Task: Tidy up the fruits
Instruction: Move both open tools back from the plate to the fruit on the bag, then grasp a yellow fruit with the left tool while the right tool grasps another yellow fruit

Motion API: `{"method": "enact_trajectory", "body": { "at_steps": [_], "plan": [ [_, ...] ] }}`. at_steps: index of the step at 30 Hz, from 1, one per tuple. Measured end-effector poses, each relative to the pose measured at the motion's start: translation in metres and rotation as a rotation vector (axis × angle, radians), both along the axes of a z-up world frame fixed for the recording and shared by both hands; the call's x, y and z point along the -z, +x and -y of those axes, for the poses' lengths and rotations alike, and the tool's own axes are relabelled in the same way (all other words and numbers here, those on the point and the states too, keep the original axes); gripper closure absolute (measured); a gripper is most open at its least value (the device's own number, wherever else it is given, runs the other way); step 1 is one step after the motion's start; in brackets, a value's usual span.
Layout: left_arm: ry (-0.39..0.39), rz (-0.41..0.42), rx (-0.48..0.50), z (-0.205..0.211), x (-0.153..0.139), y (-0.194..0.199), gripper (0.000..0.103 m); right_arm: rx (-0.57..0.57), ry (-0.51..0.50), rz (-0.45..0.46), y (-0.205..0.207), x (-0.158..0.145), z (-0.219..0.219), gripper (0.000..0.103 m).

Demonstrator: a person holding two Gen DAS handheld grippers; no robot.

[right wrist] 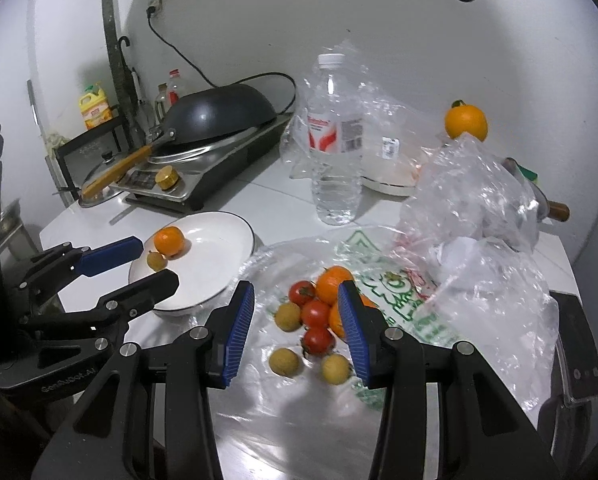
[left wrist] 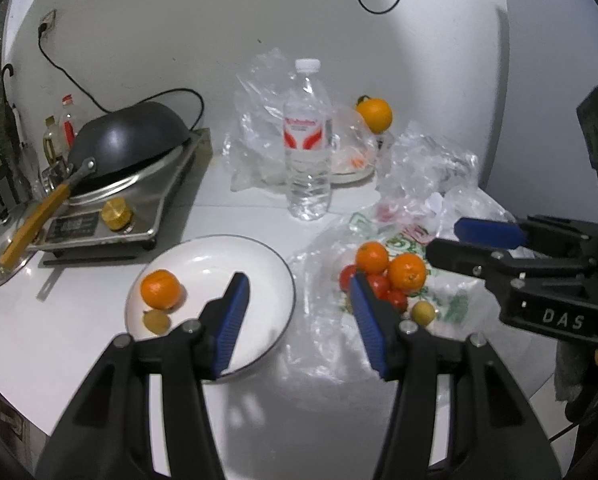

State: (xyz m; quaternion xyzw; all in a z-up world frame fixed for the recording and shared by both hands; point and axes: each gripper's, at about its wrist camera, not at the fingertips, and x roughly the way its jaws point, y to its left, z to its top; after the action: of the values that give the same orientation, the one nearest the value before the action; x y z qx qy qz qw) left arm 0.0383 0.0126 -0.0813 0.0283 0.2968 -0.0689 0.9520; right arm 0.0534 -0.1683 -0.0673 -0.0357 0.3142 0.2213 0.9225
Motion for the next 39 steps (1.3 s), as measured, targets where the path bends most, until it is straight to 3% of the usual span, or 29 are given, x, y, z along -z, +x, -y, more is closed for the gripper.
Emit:
{"method": "enact_trajectory", "body": {
  "at_steps": [12,26,39],
  "plan": [
    [0.045,-0.038,0.044,0.032,0.012,0.008,0.049,0.024,0.015,-0.046,0.005,0.022,0.033,0.057],
    [0.074,-0.144,0.080,0.056,0.040,0.025,0.049,-0.046,0.005,-0.165,0.021,0.064,0.032,0.057],
    [0.112,-0.216,0.080,0.064,0.058,0.038,0.050,-0.127,-0.023,-0.216,0.034,0.081,0.024,0.078]
  ]
}}
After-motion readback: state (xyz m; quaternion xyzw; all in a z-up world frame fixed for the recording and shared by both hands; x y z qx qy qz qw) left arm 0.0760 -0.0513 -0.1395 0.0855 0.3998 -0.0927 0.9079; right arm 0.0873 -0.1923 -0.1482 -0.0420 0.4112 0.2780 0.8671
